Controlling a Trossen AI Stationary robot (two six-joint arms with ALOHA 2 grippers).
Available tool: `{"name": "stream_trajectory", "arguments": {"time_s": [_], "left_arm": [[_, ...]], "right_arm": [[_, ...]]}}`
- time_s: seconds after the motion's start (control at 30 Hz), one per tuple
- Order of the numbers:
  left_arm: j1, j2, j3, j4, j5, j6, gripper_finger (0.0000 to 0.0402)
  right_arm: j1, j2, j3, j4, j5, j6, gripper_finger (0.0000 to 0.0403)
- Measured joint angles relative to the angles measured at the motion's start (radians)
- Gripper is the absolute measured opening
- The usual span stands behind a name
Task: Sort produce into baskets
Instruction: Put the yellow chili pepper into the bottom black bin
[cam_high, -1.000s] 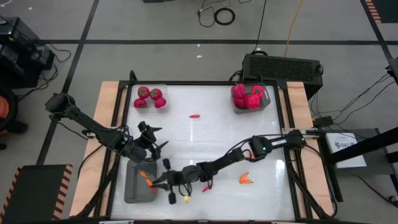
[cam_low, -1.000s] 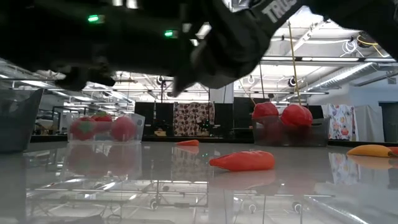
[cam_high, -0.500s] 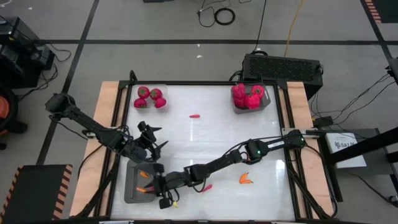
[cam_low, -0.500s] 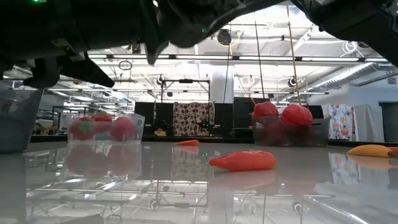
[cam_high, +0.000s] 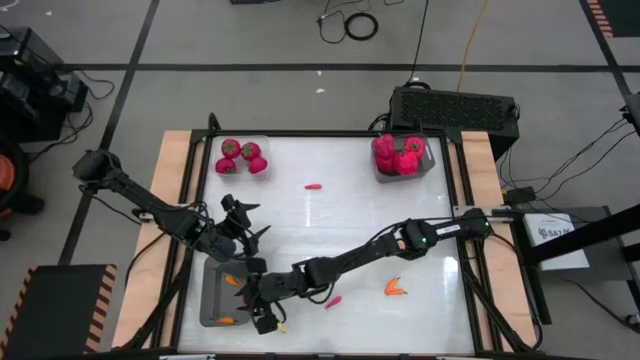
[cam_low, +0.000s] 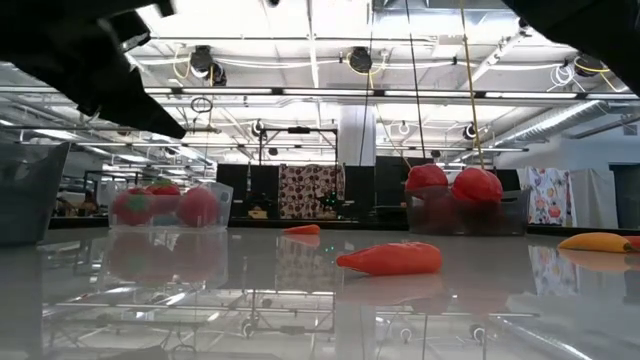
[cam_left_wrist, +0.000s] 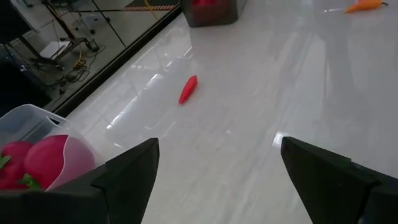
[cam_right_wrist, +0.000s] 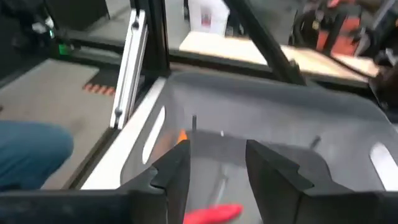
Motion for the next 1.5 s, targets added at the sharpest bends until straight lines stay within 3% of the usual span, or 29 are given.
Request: {"name": "stream_trajectory", "arguments": {"time_s": [0.1, 0.43, 0.67, 0.77, 0.87, 1.0, 1.1, 1.27, 1.5], "left_arm": [[0.0, 0.0, 0.0, -0.004, 0.0, 0.0, 0.0343], [0.0, 0.0, 0.0, -0.003, 0.0, 0.0, 0.0343], [0.0, 0.0, 0.0, -0.004, 0.037, -0.001, 0.0343], [0.0, 0.0, 0.0, -0.005, 0.05, -0.001, 0.0343], [0.0, 0.0, -0.001, -0.007, 0.073, -0.002, 0.0343], [-0.001, 0.0, -0.001, -0.007, 0.103, -0.004, 0.0343], [-0.001, 0.0, -0.001, -0.004, 0.107, -0.016, 0.0343], [-0.001, 0.0, -0.001, -0.007, 0.095, -0.026, 0.0343], [-0.001, 0.0, -0.001, -0.005, 0.086, -0.027, 0.0343]], "right_arm": [[0.0, -0.04, 0.0, -0.157, 0.001, 0.027, 0.0148], [0.002, -0.213, 0.0, -0.92, 0.001, 0.227, 0.0148], [0.016, -0.266, -0.008, -1.473, 0.197, 0.438, 0.0141], [0.038, -0.326, -0.107, -1.421, 0.298, 0.44, 0.0137], [0.047, -0.377, -0.205, -1.451, 0.317, 0.528, 0.0136], [0.036, -0.489, -0.483, -1.389, 0.309, 0.649, 0.0136], [0.023, -0.601, -0.701, -1.466, 0.222, 0.856, 0.0136], [0.005, -0.798, -1.026, -1.272, 0.007, 1.163, 0.0136], [0.027, -0.984, -1.299, -0.992, -0.002, 1.337, 0.0136]]}}
